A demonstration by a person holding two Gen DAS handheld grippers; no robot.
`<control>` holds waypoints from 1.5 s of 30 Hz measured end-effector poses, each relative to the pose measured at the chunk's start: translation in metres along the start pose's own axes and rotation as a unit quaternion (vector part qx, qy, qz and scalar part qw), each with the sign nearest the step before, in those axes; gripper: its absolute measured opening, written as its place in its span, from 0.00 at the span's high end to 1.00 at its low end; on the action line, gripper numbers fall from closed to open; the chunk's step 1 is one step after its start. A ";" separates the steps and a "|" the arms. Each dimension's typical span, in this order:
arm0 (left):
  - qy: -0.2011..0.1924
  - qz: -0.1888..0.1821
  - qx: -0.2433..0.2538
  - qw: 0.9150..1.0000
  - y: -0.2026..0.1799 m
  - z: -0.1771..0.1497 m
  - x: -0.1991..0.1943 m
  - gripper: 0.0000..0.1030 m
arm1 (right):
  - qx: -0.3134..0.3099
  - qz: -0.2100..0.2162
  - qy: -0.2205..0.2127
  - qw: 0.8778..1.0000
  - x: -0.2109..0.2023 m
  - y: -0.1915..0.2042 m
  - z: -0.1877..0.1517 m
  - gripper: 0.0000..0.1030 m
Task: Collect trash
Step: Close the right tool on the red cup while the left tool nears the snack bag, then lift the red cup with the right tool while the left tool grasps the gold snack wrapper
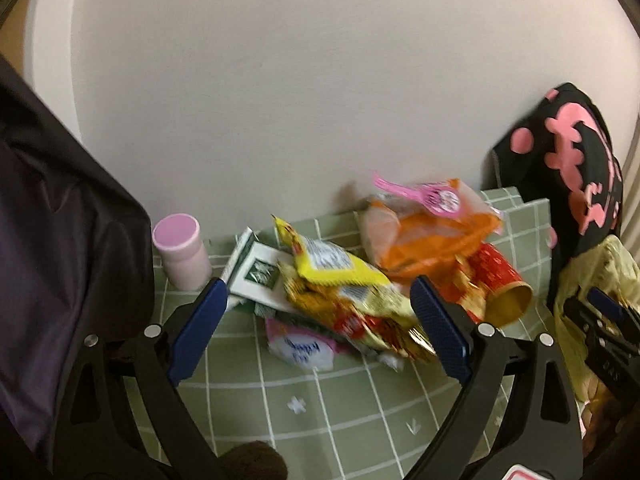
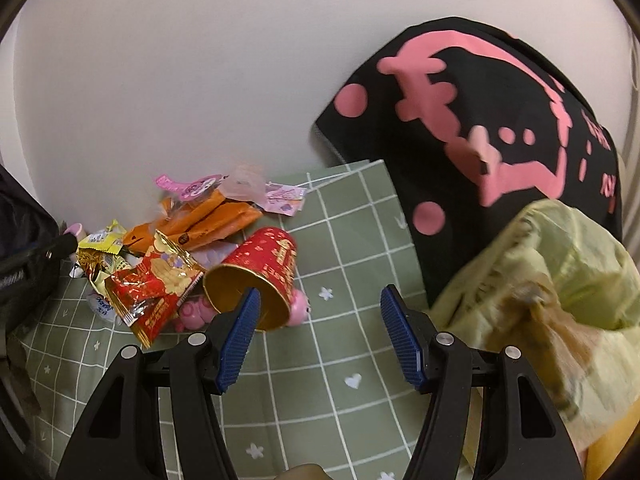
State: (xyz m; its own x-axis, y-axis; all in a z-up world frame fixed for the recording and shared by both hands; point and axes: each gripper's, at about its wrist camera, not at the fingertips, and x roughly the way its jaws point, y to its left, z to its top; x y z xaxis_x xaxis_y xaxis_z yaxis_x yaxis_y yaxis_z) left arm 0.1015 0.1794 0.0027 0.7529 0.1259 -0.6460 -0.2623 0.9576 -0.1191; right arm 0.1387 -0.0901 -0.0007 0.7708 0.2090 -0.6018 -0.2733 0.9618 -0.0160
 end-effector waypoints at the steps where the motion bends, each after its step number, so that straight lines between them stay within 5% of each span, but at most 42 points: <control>1: 0.008 0.002 0.001 1.000 0.002 0.005 0.006 0.14 | -0.002 0.000 0.001 1.000 0.002 0.001 0.001 0.43; 13: 0.035 0.001 -0.009 0.999 0.018 0.031 0.046 0.20 | 0.007 0.044 0.015 0.999 0.041 0.024 0.015 0.43; 20: 0.041 -0.004 -0.004 0.999 0.020 0.024 0.051 0.26 | -0.015 0.048 0.054 0.997 0.079 0.036 0.005 0.43; 27: 0.055 -0.023 -0.016 0.998 0.022 0.021 0.062 0.35 | -0.064 0.034 0.080 0.994 0.073 0.033 -0.014 0.43; 33: 0.079 -0.022 -0.014 0.997 0.016 0.021 0.073 0.57 | -0.062 0.022 0.097 0.993 0.070 0.010 -0.024 0.43; 40: 0.067 -0.027 -0.012 0.997 0.007 0.023 0.054 0.76 | -0.035 0.063 0.110 0.991 0.070 -0.023 -0.010 0.48; 45: 0.054 -0.037 -0.013 0.998 0.003 0.030 0.042 0.82 | -0.043 0.069 0.091 0.992 0.053 -0.038 0.013 0.48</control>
State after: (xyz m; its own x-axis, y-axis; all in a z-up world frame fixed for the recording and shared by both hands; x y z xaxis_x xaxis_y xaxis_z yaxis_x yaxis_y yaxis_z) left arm 0.1504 0.1949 -0.0017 0.7021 0.0259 -0.7116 -0.2260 0.9558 -0.1882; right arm 0.1972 -0.1134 -0.0221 0.6077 0.2952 -0.7373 -0.4240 0.9056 0.0131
